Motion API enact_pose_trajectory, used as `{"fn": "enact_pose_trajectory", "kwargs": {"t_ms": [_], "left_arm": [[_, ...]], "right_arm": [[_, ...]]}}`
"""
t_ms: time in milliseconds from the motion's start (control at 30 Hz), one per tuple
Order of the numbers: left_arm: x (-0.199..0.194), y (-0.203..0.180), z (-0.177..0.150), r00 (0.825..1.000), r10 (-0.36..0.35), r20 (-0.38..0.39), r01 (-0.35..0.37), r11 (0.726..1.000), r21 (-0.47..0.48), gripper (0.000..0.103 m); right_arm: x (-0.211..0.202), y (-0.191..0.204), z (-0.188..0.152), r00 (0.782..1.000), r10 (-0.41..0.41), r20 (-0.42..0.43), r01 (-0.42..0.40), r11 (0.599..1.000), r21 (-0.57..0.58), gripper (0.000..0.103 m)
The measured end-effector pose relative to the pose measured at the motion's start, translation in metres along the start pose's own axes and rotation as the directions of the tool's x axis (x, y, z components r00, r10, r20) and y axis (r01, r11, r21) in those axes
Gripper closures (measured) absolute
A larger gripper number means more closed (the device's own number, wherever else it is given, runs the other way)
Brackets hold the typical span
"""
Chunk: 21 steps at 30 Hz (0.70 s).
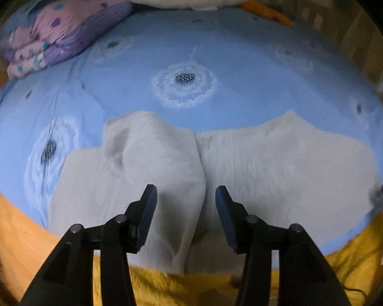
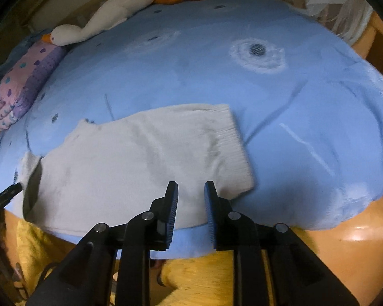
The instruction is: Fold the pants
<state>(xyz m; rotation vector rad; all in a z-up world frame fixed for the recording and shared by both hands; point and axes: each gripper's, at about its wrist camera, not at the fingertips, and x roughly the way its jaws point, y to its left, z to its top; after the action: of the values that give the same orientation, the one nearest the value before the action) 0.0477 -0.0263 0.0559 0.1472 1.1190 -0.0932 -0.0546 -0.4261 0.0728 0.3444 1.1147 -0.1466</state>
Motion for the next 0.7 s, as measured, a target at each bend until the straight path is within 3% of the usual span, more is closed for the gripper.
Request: {"fn": "enact_pose_trajectory", "kwargs": {"t_ms": [67,167,400,433,467,533,700], "left_arm": [[0.014,-0.017,0.007,0.995,0.095,0.002,-0.095,0.992,0.086,0.053],[0.029,-0.034,0.006,0.983,0.184,0.025,-0.185,0.967,0.177,0.053],[0.057,-0.030,0.008,0.965,0.263,0.019,-0.262,0.946,0.188,0.053],[0.058,-0.026,0.009,0.965,0.260,0.024,-0.260,0.948,0.182,0.056],[0.056,-0.022,0.009,0.970,0.240,0.028,-0.241,0.955,0.171,0.071],[0.051,-0.011,0.010,0.984,0.175,0.028,-0.177,0.976,0.123,0.090],[0.017,0.026,0.006,0.995,0.064,0.078,-0.062,0.998,-0.031,0.094]], "right_arm": [[0.007,0.006,-0.003,0.999,0.031,-0.012,-0.031,1.000,0.002,0.083],[0.019,0.012,-0.009,0.997,0.061,-0.037,-0.061,0.998,-0.009,0.083],[0.040,0.015,-0.020,0.992,0.077,-0.097,-0.080,0.997,-0.020,0.083],[0.042,0.015,-0.021,0.992,0.077,-0.104,-0.079,0.997,-0.017,0.083],[0.043,0.016,-0.022,0.991,0.078,-0.108,-0.080,0.997,-0.013,0.083],[0.046,0.016,-0.023,0.990,0.084,-0.114,-0.086,0.996,-0.007,0.083],[0.049,0.017,-0.023,0.989,0.076,-0.124,-0.078,0.997,-0.008,0.083]]}}
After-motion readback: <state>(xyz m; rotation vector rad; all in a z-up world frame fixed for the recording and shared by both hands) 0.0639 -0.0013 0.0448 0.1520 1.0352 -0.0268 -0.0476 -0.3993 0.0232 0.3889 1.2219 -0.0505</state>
